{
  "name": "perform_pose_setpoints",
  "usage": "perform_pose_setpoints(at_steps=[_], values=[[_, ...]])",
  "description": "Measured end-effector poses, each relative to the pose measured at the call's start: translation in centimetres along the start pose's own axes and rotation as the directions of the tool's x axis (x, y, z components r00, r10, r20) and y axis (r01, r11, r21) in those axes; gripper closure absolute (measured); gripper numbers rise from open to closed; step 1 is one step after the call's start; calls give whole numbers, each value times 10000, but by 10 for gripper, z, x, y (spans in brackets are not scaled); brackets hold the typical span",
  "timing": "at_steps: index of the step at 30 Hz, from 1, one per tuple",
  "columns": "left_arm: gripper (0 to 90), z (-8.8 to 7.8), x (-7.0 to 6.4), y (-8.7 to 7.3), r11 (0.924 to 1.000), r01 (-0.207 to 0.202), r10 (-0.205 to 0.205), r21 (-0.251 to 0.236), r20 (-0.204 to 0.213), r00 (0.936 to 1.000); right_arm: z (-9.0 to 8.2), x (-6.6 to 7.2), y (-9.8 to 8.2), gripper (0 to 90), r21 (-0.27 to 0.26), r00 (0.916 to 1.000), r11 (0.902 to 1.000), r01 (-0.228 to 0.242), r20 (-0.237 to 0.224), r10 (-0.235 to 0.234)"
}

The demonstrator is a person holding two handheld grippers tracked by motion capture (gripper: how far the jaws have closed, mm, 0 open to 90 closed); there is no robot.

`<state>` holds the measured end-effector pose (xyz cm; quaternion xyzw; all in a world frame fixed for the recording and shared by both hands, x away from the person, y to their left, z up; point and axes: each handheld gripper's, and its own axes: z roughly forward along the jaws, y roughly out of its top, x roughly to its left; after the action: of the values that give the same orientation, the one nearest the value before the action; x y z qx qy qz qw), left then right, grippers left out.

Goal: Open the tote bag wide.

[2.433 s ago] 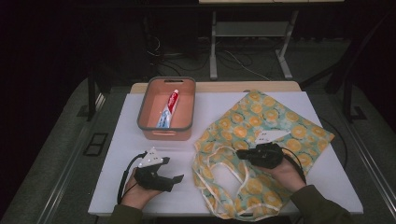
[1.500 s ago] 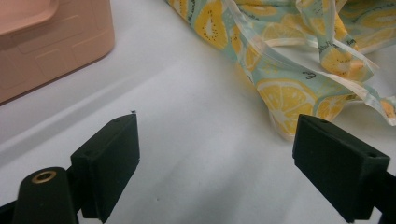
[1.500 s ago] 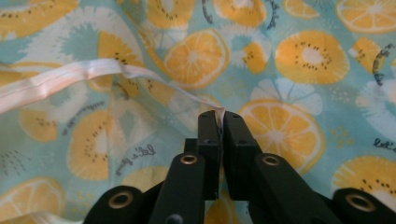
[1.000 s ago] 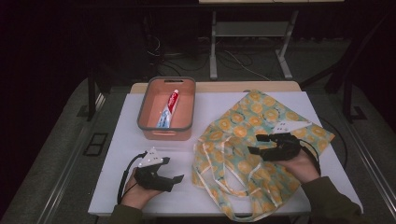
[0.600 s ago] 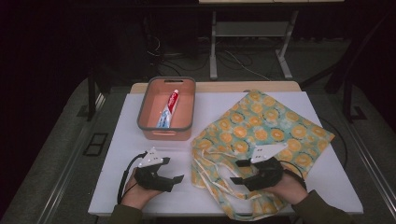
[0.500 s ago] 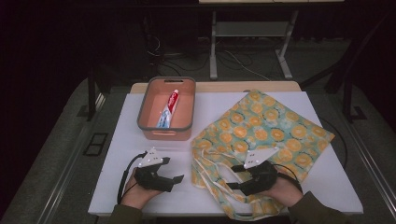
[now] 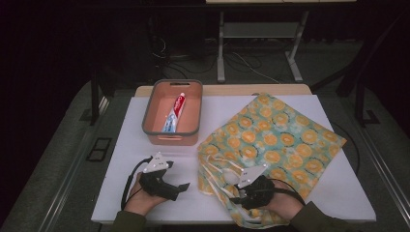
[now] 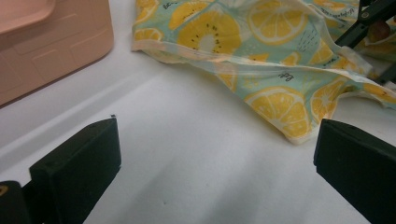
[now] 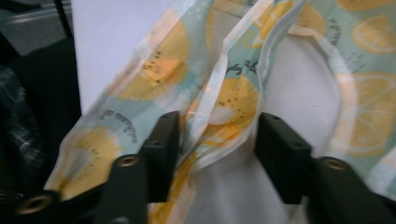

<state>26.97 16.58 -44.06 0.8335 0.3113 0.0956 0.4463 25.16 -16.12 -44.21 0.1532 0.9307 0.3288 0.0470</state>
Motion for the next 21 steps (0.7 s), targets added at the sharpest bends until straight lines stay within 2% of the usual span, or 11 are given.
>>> perform_pose_setpoints(at_steps=[7,11,12,13,14,15,16,17,18,19,21], values=[[0,0,0,0,10000,-2,2,8,-29,10000,0,-3,0,841,-68,10000,10000,-38,-86,37],[0,0,-1,0,10000,-36,36,5,-38,10000,-4,-7,0,865,-171,9999,9998,-122,-77,121],[0,0,-1,1,10000,-45,45,8,-36,10000,-12,-11,2,865,-449,9997,9987,-222,34,224],[0,0,-1,0,10000,-42,42,3,-37,10000,-12,-11,2,865,-449,9997,9987,-222,34,224],[0,0,-1,0,10000,-37,37,5,-52,10000,-23,-18,4,866,-945,9989,9945,-448,75,457],[0,0,-1,0,10000,-26,26,3,-56,10000,-23,-18,4,866,-945,9989,9945,-448,75,457],[0,0,0,0,10000,-25,25,9,-57,10000,-30,-22,5,866,-1172,9984,9918,-517,169,540],[0,0,0,0,10000,-28,28,12,-60,10000,-44,-32,6,869,-1574,9963,9852,-682,405,754],[0,0,0,0,10000,-21,21,19,-58,10000,-44,-32,6,869,-1574,9963,9852,-682,405,754],[0,0,0,0,10000,-19,19,20,-72,10000,-57,-44,7,871,-1953,9919,9768,-880,726,1039],[0,0,0,0,10000,3,-3,0,-87,10000,-70,-58,7,872,-2288,9855,9674,-1084,1030,1348]])
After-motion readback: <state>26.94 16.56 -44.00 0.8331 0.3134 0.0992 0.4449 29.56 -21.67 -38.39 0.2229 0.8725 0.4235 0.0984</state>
